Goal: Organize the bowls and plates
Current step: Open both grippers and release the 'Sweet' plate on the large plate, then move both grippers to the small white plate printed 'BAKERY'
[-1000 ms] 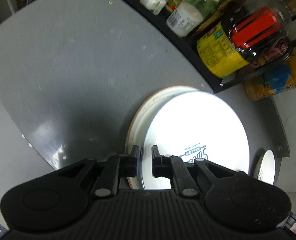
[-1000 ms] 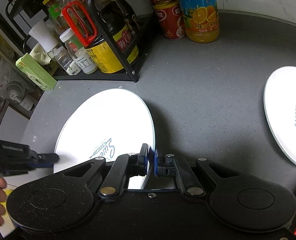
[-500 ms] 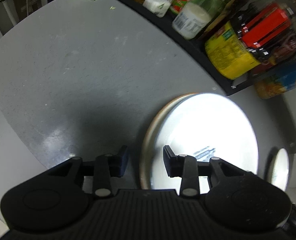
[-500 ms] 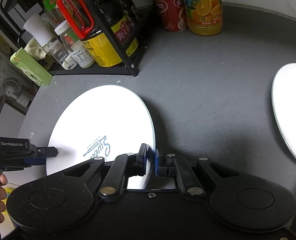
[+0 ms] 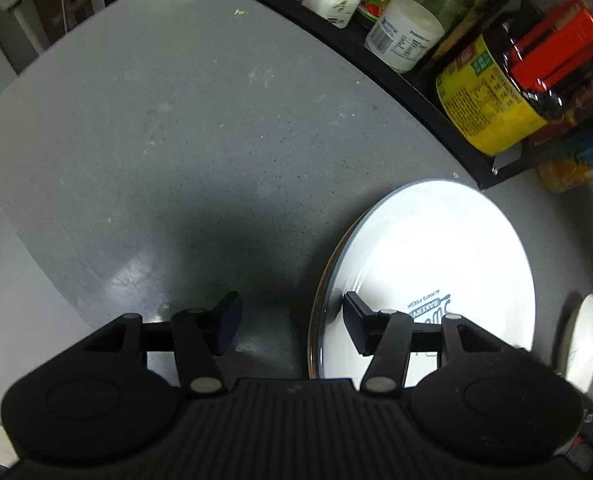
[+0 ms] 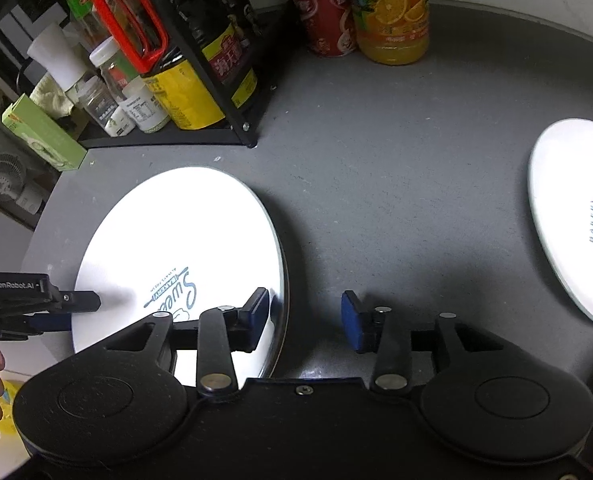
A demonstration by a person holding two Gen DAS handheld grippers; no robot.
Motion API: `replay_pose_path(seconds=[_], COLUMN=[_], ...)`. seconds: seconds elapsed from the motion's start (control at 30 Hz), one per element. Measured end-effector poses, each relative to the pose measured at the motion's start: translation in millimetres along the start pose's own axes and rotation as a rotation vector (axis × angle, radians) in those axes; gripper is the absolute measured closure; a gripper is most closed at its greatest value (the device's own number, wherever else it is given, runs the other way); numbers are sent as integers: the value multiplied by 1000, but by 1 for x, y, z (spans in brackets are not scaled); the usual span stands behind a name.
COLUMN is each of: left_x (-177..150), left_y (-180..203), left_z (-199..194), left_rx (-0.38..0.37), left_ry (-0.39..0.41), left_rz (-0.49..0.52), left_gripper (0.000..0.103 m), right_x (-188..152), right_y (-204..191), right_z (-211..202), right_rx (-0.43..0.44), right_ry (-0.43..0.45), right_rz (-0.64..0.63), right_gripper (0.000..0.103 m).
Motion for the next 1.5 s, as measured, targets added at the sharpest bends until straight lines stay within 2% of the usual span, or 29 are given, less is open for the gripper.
replay_pose_path(seconds=[0.13,0.37,0.47,0.57,0.67,0.8,1.0,1.07,1.33,1.5], left_x=[2,1,-3,-6,-11,-19,-30,-35,-66,-87], left_y=[9,38,50,65,82,96,119,124,159,183], left_z=[-10,-28,-38,-49,-55,-62,-74,-78,-93,-103], left_rx=[30,-6,-19,-33,-56,-68,-81,-99,-142,-161], left_ry=[27,65,80,113,120,125,146,145,132,120], left_rz=[37,103,133,176,218,250,314,321,397,461], left_gripper=[49,48,42,31,26,24,20,18,17,5], right_x=[1,3,3,2,0,-4,-8,-10,-23,-34], right_y=[4,18,24,31,39,51,66,71,97,113], right_z=[-12,-37,-48,-60,-73,-87,-115,-127,-162,-179], right_rx=[5,-27,-44,-49,-52,-83,-49,-52,-73,-91], right_ry=[22,91,120,148,171,196,245,272,329,347], right_rz=[16,44,62,79,98,118,206,215,270,295], right_gripper=[47,21,12,9,8,7,6,1,0,0])
Point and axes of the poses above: each gripper's, at about its wrist camera, not at the fingertips, and z roughly the way its jaws point, y to its right, x to its top, the point moved 10 cm from there along z, roughly the way its jaws point, and after that the axes turned 2 degrees about -x, right-handed, at the moved point
